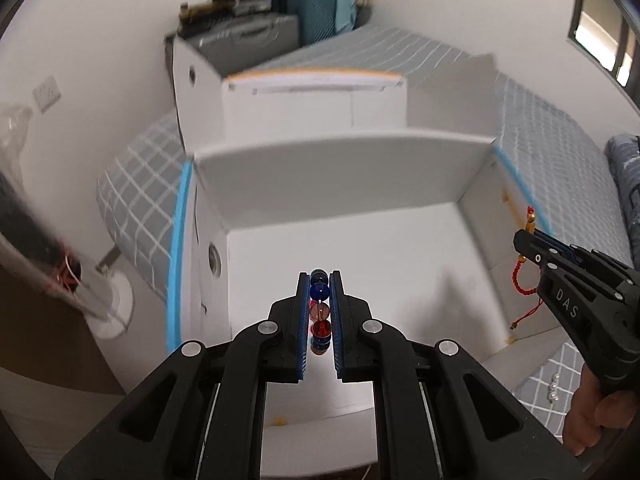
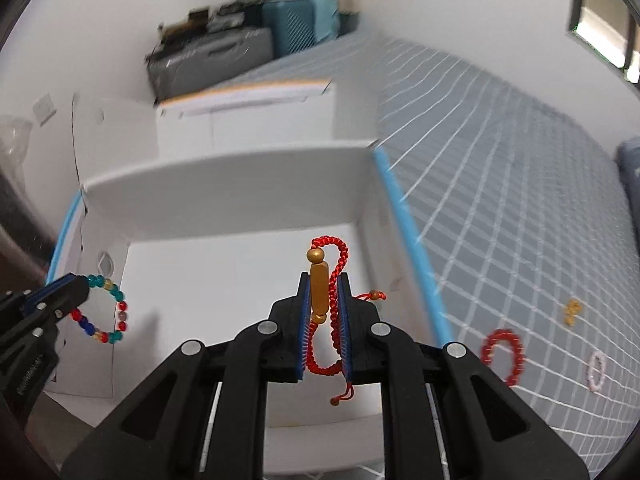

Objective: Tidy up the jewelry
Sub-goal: 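Open both tools to drop the bracelets into the box, then move both tools back over the bed toward the remaining bracelets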

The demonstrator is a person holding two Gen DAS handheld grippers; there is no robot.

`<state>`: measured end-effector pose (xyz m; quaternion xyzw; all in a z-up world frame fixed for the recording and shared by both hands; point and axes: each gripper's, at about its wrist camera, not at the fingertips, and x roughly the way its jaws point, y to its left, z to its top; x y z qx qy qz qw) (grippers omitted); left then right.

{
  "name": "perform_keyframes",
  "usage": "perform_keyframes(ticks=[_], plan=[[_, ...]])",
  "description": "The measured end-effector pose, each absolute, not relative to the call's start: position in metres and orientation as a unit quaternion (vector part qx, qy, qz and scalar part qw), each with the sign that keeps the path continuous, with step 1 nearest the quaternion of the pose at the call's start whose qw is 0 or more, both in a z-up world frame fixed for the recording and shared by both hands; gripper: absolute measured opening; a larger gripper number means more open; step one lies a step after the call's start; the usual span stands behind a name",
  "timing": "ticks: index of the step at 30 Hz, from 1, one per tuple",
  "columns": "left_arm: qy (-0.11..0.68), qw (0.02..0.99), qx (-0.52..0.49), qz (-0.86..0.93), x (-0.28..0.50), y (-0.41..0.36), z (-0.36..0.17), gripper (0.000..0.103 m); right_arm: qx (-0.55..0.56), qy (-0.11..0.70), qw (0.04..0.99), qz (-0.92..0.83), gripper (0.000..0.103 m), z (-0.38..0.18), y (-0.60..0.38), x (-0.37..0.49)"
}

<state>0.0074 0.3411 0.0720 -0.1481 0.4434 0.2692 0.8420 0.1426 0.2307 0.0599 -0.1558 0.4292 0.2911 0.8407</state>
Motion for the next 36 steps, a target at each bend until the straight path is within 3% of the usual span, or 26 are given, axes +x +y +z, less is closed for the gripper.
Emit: perform_keyframes(ticks=[9,21,23,26,28,31,33,36], plan=[[0.481,0.815,-0.172,0.275,0.018,0.353,0.033,0.009,-0.176,0.486,0.807,0.284,0.012,0.019,0.241,0.153],[0.495,0.807,-0.164,0.279,0.024,0.355,0.024,0.011,-0.179,0.505,0.796,0.281,0.014,0.009,0.244,0.152],[0.494,0.807,-0.156,0.283,0.024,0.354,0.025,0.011,-0.175,0.504,0.797,0.285,0.024,0.011,0.244,0.152],[0.49,0.808,-0.156,0.287,0.024,0.354,0.028,0.028,-0.17,0.499,0.8,0.287,0.04,0.014,0.243,0.151],[0.481,0.811,-0.153,0.296,0.021,0.355,0.032,0.05,-0.17,0.495,0.802,0.288,0.056,0.018,0.243,0.15],[0.463,0.821,-0.139,0.303,0.018,0.353,0.039,0.072,-0.172,0.483,0.811,0.282,0.068,0.025,0.242,0.147],[0.462,0.82,-0.139,0.307,0.018,0.354,0.039,0.072,-0.176,0.472,0.819,0.272,0.076,0.03,0.241,0.145],[0.455,0.823,-0.141,0.311,0.015,0.355,0.041,0.082,-0.176,0.464,0.825,0.27,0.083,0.036,0.239,0.144]])
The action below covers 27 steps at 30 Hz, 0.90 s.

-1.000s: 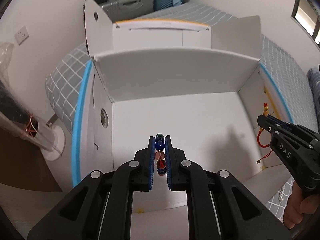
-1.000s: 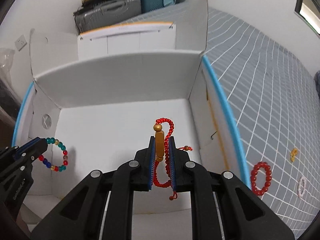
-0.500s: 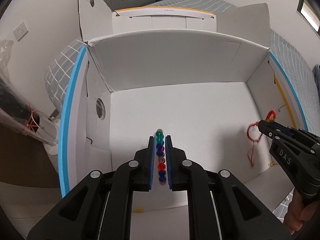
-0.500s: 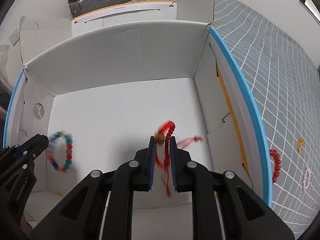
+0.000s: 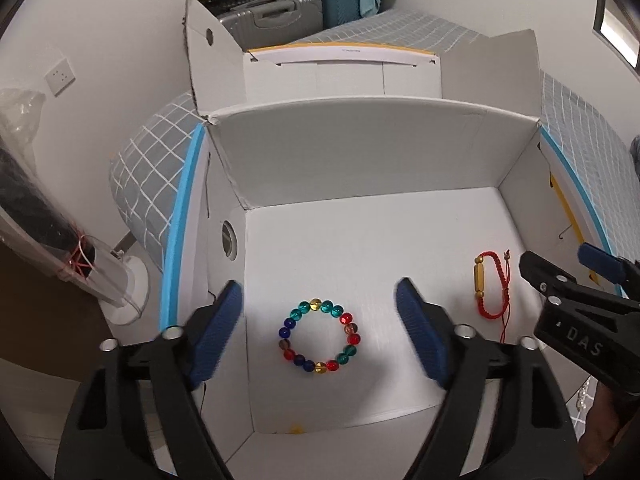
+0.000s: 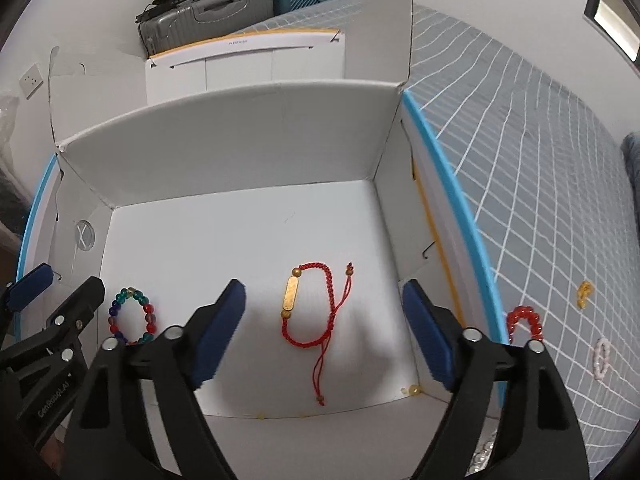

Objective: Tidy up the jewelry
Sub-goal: 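Move both tools back over the bed toward the remaining bracelets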

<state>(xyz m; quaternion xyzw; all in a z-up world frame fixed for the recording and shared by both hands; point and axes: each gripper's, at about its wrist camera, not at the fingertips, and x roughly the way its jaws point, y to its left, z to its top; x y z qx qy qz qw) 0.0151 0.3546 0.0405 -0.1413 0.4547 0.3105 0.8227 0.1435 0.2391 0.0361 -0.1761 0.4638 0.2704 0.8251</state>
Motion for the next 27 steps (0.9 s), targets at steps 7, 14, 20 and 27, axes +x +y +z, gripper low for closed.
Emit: perform_keyframes(ticks=[7,14,20,27], plan=[[0.434,0.839,-0.137,0.299,0.01,0.348,0.049,0.097,-0.159,0.438,0.844,0.265,0.095,0.053,0.227,0.138],[0.415,0.85,-0.14,0.292,0.006,0.34,0.059,0.097,-0.14,0.42,0.86,0.253,0.095,0.071,0.201,0.137],[0.399,0.866,-0.148,0.264,0.008,0.323,0.071,0.097,-0.117,0.41,0.873,0.237,0.095,0.083,0.162,0.134],[0.388,0.886,-0.125,0.223,0.026,0.273,0.082,0.097,-0.102,0.404,0.887,0.201,0.095,0.091,0.101,0.133]])
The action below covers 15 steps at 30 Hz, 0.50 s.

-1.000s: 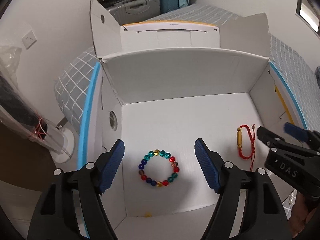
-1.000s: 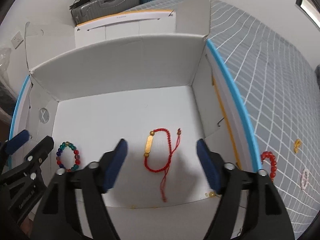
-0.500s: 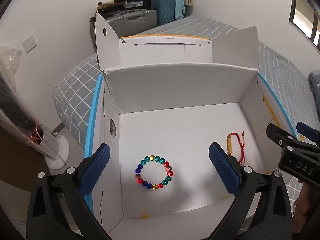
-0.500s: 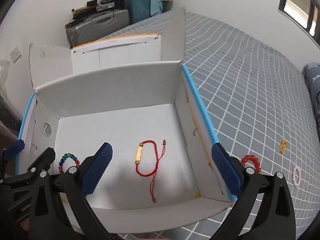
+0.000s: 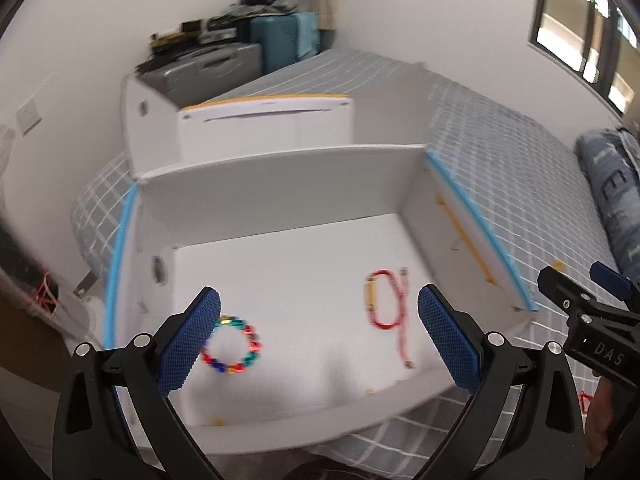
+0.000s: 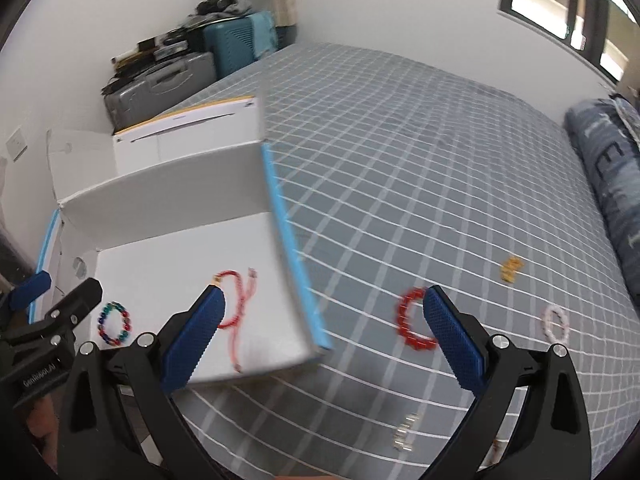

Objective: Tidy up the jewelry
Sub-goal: 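Move both tools back over the bed toward the remaining bracelets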

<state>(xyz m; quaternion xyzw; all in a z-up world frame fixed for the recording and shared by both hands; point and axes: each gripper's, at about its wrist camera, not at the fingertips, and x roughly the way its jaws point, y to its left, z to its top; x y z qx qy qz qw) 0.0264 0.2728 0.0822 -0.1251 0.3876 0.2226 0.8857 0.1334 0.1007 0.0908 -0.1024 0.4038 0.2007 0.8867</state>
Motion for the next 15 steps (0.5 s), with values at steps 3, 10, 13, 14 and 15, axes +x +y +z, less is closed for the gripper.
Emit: perform_keyframes(ticks=[3,10,13,14,15], plan=[[0.385,0.894,-0.115,0.199,0.037,0.246,0.086,0.097,-0.095,0.403,0.892,0.182,0.095,0.092,0.068,0.135],[0.385,0.906,-0.087,0.154,0.06,0.185,0.091,0.097,-0.077,0.407,0.899,0.138,0.095,0.09,-0.001,0.139],[0.387,0.908,-0.077,0.14,0.069,0.165,0.091,0.097,-0.071,0.409,0.901,0.123,0.095,0.088,-0.026,0.139],[0.388,0.909,-0.074,0.134,0.073,0.158,0.091,0.097,-0.069,0.41,0.902,0.12,0.095,0.087,-0.032,0.138],[0.388,0.91,-0.071,0.129,0.077,0.15,0.091,0.097,-0.067,0.411,0.902,0.114,0.095,0.086,-0.041,0.137]])
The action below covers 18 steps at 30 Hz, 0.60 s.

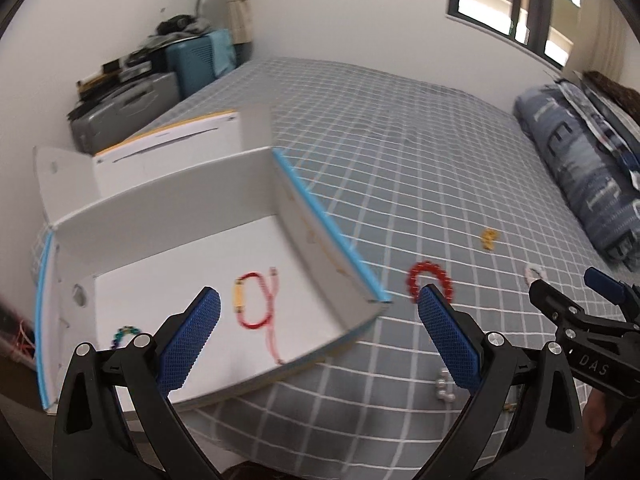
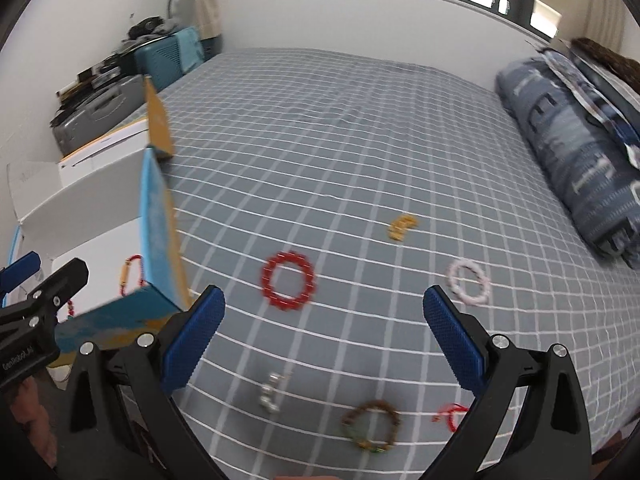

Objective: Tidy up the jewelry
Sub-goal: 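Move both tools back over the bed toward the remaining bracelets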

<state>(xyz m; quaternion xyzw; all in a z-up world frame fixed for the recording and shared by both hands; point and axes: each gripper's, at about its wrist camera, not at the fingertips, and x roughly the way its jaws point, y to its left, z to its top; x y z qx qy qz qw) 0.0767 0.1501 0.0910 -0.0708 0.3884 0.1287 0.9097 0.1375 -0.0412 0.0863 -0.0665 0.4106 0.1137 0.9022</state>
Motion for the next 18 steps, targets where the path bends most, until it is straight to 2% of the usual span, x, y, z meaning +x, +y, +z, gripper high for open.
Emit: perform_keyframes(ticks=[10,18], plan=[[0.397,0.914,-0.04,0.073,0.112,0.072,0.083,0.097,-0.06,0.414,0.906,0.063,0.095,0.073,-0.117,0.129],[0.415,0.909,-0.028,0.029,0.147,0.022,0.059,0.097,-0.044,0.438,0.897,0.027,0.095,0.034,-0.169,0.117]])
